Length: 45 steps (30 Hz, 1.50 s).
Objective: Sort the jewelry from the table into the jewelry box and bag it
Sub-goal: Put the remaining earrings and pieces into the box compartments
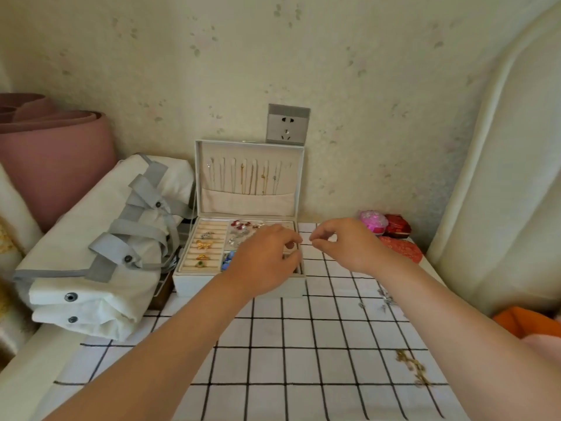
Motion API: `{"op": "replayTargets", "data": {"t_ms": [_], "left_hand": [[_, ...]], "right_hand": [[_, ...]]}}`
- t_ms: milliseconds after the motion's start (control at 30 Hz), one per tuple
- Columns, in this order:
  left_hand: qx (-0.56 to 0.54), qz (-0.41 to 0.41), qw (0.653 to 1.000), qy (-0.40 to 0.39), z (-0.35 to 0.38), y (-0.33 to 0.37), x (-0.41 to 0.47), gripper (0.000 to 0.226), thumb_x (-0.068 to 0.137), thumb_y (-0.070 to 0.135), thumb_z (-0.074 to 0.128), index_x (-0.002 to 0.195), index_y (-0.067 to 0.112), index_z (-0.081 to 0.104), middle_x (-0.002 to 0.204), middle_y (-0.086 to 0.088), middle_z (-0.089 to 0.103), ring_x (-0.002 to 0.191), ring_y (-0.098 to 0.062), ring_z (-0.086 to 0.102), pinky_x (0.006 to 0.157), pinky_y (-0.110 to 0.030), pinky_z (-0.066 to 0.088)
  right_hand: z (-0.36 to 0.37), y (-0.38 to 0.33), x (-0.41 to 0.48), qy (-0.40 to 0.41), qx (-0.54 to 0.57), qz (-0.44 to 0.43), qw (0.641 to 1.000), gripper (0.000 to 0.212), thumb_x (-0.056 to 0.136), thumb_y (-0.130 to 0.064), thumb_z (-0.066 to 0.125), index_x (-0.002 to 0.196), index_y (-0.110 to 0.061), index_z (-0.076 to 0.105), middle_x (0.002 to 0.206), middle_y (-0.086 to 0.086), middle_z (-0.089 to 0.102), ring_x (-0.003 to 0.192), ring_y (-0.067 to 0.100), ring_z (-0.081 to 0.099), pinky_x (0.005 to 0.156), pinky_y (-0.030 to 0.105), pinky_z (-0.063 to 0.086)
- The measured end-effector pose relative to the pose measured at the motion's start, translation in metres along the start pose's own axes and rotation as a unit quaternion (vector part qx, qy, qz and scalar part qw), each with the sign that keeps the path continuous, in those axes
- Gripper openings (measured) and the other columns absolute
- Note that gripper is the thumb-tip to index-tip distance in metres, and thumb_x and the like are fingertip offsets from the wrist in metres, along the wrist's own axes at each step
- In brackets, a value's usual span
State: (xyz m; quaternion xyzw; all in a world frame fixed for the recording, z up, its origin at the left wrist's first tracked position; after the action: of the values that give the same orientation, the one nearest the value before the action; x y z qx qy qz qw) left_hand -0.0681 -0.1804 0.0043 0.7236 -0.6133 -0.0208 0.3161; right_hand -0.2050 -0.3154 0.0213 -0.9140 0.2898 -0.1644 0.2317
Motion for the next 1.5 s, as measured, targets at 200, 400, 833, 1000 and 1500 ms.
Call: {"op": "replayTargets", "data": {"t_ms": [200, 400, 833, 1000, 1500], "left_hand": [[-0.04, 0.022, 0.998, -0.031, 0.042, 0.048, -0.001, 0.026, 0.095, 0.034, 0.054, 0.12, 0.032, 0.063, 0.102, 0.018, 0.058, 0.094, -0.003, 0.047, 0.085, -0.024, 0.044], [-0.046, 0.015, 0.994, -0.096, 0.094, 0.082, 0.003, 0.026, 0.097, 0.03, 0.052, 0.12, 0.033, 0.064, 0.106, 0.02, 0.058, 0.102, -0.004, 0.052, 0.087, -0.021, 0.043], [0.03, 0.072, 0.986, -0.147, 0.139, 0.088, 0.008, 0.023, 0.096, 0.031, 0.055, 0.112, 0.032, 0.071, 0.11, 0.007, 0.06, 0.106, -0.014, 0.046, 0.09, -0.033, 0.046], [0.032, 0.062, 0.988, -0.14, 0.136, 0.081, 0.009, 0.022, 0.095, 0.029, 0.056, 0.112, 0.03, 0.07, 0.107, 0.007, 0.062, 0.104, -0.012, 0.048, 0.09, -0.033, 0.047], [-0.173, -0.035, 0.984, -0.031, 0.118, 0.101, 0.025, 0.022, 0.091, 0.032, 0.067, 0.113, 0.029, 0.063, 0.092, 0.014, 0.068, 0.085, -0.001, 0.062, 0.077, -0.021, 0.052]], "right_hand": [[-0.03, 0.046, -0.046, -0.054, -0.035, 0.062, 0.996, 0.01, 0.092, -0.027, 0.068, 0.098, -0.032, 0.074, 0.098, -0.013, 0.07, 0.093, 0.001, 0.063, 0.084, 0.023, 0.049], [-0.046, 0.093, -0.077, -0.087, -0.04, 0.124, 0.988, 0.016, 0.091, -0.02, 0.068, 0.101, -0.03, 0.075, 0.1, -0.009, 0.07, 0.094, 0.003, 0.064, 0.088, 0.026, 0.054], [-0.034, 0.114, -0.084, -0.132, -0.107, 0.119, 0.978, 0.013, 0.083, -0.032, 0.077, 0.096, -0.029, 0.077, 0.089, -0.014, 0.068, 0.089, 0.011, 0.064, 0.082, 0.034, 0.055], [-0.03, 0.111, -0.078, -0.147, -0.119, 0.108, 0.976, 0.013, 0.085, -0.025, 0.076, 0.097, -0.026, 0.078, 0.091, -0.014, 0.07, 0.086, 0.01, 0.066, 0.077, 0.029, 0.055], [-0.047, 0.101, -0.077, -0.026, 0.234, 0.189, 0.953, 0.009, 0.086, -0.017, 0.076, 0.094, -0.015, 0.075, 0.072, -0.001, 0.071, 0.044, 0.009, 0.049, 0.042, 0.021, 0.034]]}}
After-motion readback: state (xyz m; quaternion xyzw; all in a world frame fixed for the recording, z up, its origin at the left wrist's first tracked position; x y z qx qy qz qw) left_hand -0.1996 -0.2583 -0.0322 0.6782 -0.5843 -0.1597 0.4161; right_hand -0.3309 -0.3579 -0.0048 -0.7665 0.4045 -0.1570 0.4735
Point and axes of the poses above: each hand's wrist, its own x-axis towards the middle knuckle, its own z-axis out of the palm, y = z × x, the point moved 2 cm from there along x, towards the middle knuckle
